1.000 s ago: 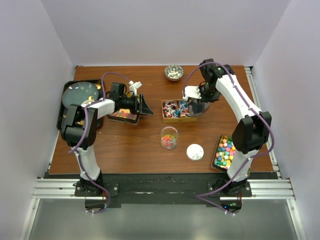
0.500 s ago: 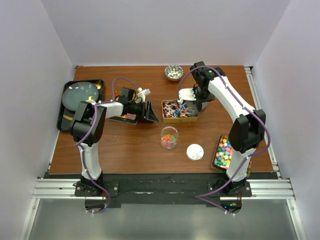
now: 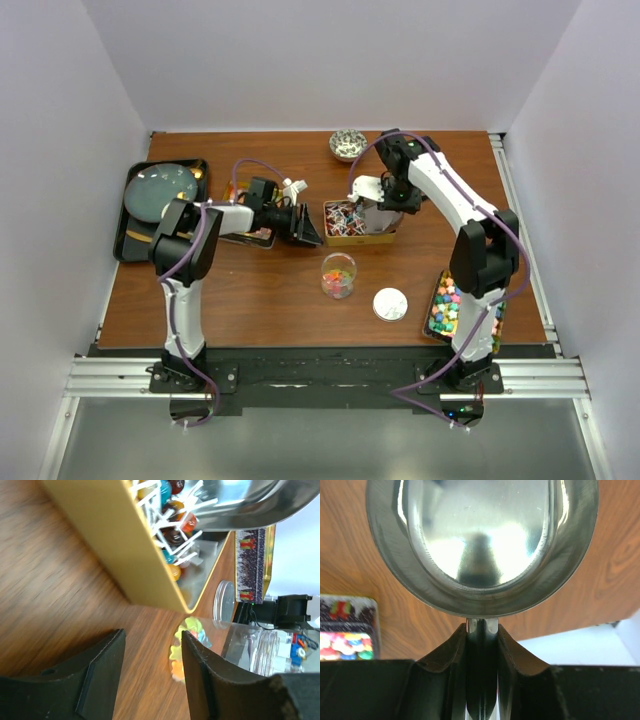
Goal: Pack the candies
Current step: Scoop the fake candies from the storage box.
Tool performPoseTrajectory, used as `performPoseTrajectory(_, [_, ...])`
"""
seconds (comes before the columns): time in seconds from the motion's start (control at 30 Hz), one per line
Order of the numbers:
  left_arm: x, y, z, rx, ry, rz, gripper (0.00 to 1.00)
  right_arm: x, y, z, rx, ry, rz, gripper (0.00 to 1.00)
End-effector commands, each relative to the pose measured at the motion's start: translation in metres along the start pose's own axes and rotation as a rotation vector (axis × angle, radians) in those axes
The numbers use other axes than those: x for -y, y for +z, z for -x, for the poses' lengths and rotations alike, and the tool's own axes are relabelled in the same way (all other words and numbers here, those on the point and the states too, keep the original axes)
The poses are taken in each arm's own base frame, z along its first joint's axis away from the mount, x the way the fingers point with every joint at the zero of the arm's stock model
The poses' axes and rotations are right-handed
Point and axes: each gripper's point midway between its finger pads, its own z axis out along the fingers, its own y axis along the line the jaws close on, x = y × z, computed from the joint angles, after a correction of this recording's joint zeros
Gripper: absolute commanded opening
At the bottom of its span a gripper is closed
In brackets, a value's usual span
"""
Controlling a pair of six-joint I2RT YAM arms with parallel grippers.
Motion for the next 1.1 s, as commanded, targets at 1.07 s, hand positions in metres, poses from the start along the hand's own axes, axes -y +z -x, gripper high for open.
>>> performPoseTrajectory(1.07, [-0.028,0.015,-0.01,-0.083,0.027,0.103,0.52,-0.059,0.075,0.072,0.242,0.241,0.039,0.0])
